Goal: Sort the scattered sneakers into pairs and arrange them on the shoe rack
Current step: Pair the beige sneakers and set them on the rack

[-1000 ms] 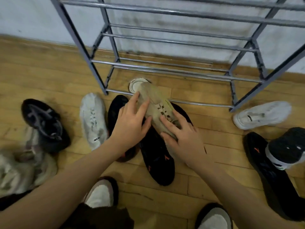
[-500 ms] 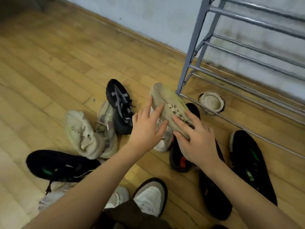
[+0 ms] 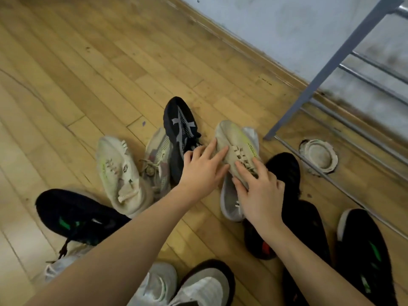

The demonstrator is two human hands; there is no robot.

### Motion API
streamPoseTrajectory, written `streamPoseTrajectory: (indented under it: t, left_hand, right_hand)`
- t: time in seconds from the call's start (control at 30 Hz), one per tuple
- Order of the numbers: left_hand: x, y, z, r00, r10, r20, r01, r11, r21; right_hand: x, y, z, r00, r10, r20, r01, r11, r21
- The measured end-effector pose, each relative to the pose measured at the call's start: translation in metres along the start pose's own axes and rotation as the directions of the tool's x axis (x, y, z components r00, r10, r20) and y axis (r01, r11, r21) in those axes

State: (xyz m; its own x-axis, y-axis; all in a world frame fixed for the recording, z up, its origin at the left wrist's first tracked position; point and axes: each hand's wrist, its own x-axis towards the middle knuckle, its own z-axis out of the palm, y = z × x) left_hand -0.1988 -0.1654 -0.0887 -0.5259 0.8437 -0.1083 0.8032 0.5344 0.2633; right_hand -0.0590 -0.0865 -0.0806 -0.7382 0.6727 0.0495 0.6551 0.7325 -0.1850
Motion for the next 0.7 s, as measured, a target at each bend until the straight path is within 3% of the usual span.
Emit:
streamPoseTrajectory:
  t: [0.17, 0.33, 0.53, 0.7]
  left_hand:
    - [0.007, 0.006, 0.022, 0.993, 0.052, 0.103, -0.058, 0.997, 0.057]
    - [0.003, 0.002, 0.008, 0.999, 0.044, 0.012, -0.045, 0.998, 0.041]
    - [-0.042, -0.021, -0.028, 0.982, -0.081, -0.171, 0.062, 0.992, -0.113]
    - [-0.088, -0.066, -0.046, 0.913, -0.331, -0.238, 0.300, 0.941, -0.156]
  right_hand:
    - [0.002, 0.024, 0.007, 0.987, 0.025, 0.157, -0.024, 1.000, -0.008]
    - [0.001, 0.015, 0.002, 0.994, 0.013, 0.107, -0.004, 0.996, -0.086]
    - [-0.001, -0.027, -0.013, 0.990, -0.137, -0.024, 0.138, 0.989, 0.051]
    - [0.007, -0.075, -0.014, 0.956, -0.290, -0.033, 0.292, 0.948, 0.128]
